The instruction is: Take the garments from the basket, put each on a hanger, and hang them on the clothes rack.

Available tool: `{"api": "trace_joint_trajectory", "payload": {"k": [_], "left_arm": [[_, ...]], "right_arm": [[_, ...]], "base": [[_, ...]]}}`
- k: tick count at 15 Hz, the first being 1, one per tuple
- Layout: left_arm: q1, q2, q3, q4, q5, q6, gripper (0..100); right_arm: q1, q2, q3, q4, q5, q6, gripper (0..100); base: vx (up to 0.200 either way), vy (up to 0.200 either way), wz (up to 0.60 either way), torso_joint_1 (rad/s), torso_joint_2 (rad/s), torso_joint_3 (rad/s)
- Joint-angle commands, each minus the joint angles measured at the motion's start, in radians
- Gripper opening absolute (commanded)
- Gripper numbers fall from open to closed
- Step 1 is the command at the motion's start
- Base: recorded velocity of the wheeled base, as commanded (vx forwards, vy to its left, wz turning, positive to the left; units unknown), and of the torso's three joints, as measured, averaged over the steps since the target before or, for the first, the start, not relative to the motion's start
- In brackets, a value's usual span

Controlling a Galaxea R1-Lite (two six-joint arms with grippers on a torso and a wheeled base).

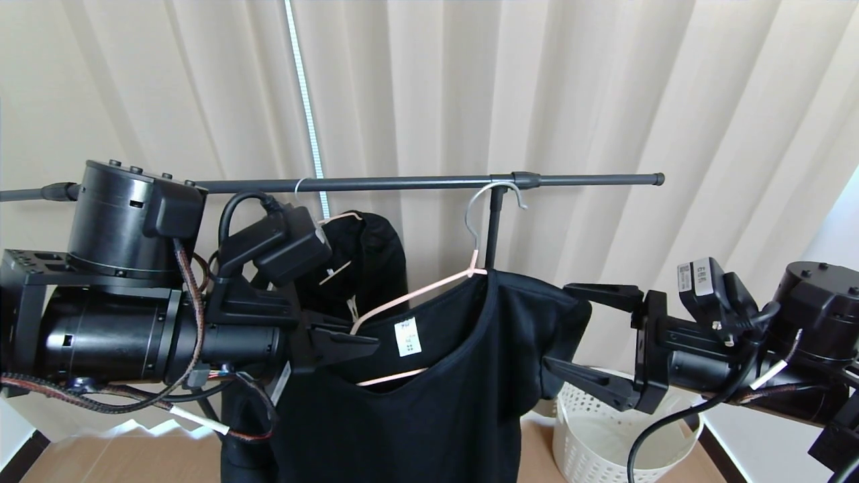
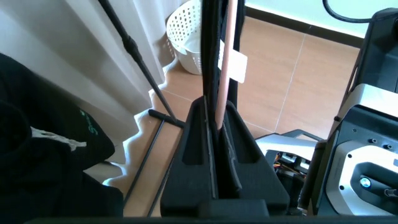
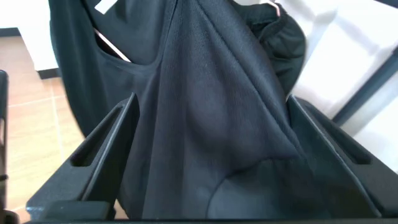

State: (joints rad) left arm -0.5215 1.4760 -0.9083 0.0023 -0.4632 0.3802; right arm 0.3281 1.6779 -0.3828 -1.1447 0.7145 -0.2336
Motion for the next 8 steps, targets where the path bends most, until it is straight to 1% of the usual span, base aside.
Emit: {"api": "trace_joint_trajectory", "payload": {"k": [1,2,3,4,5,6,8], "left_arm": [[0.014,-0.017,0.005,-0.001,-0.002,-0.001,0],[0.021,-0.026,0.017,-0.005,-0.002,-0.001,0],[0.032,-0.028,0.037,-0.019,-0.002,-0.001,0],[0.04,-0.039,0.062,-0.041,-0.003,-0.001,0],[0.04,-0.04,0.062,-0.042,-0.003,-0.001,0],[0.049,-0.065,0.1,-0.067,-0.005,-0.001,0],[0.051,-0.089,0.117,-0.067,-0.003,-0.001,0]], "right_arm": [[-0.015,0.01,0.012,0.0,0.002,-0.033,100],[-0.023,0.01,0.018,0.003,0.003,-0.092,100],[-0.024,0.013,0.018,0.005,0.003,-0.108,100],[-0.035,0.023,0.015,0.003,0.003,-0.112,100],[-0.037,0.023,0.013,0.003,0.003,-0.112,100],[-0.055,0.031,0.001,0.003,0.003,-0.11,100],[-0.075,0.034,-0.005,0.002,0.003,-0.11,100]], "base": [[0.0,0.0,0.0,0.0,0.0,0.0],[0.0,0.0,0.0,0.0,0.0,0.0],[0.0,0.0,0.0,0.0,0.0,0.0],[0.0,0.0,0.0,0.0,0.0,0.0],[0.0,0.0,0.0,0.0,0.0,0.0],[0.0,0.0,0.0,0.0,0.0,0.0],[0.0,0.0,0.0,0.0,0.0,0.0]]}}
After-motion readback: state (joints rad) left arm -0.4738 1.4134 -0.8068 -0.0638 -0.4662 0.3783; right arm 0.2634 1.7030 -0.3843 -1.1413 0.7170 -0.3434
